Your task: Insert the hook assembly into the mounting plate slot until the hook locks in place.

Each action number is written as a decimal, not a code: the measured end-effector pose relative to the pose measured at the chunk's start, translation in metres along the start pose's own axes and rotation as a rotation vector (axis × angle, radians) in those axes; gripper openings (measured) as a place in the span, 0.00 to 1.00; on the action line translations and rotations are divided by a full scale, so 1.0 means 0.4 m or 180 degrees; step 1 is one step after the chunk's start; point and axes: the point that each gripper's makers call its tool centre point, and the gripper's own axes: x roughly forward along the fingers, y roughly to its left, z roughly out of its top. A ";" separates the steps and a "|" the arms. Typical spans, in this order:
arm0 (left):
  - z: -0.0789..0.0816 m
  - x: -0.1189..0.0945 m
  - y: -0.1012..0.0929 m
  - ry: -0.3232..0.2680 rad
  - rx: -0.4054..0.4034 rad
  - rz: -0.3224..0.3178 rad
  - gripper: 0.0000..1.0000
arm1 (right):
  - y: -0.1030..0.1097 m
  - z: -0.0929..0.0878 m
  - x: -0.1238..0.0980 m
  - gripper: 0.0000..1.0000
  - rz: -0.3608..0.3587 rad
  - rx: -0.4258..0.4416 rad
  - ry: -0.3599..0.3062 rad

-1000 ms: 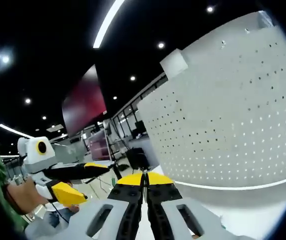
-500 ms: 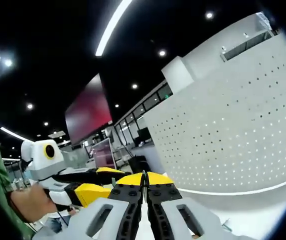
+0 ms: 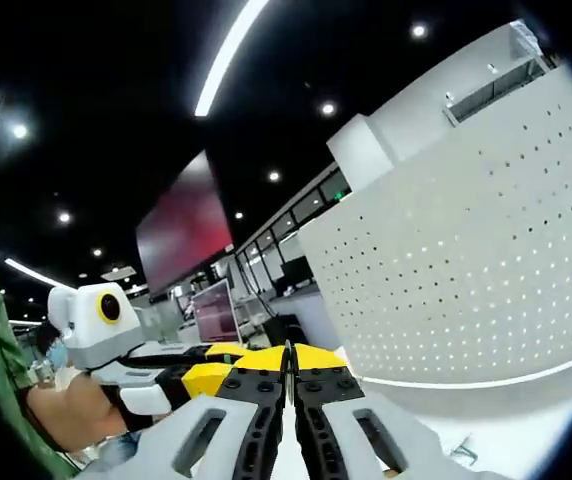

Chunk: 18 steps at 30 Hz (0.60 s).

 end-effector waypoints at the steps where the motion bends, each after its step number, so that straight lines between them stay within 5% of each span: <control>1: 0.000 0.000 0.000 -0.0004 0.0008 -0.0002 0.07 | 0.002 0.000 0.000 0.00 0.0004 -0.0003 -0.0001; 18: -0.002 -0.008 0.012 -0.0032 0.0207 0.0105 0.05 | 0.031 0.004 -0.003 0.00 0.0082 -0.0092 -0.0024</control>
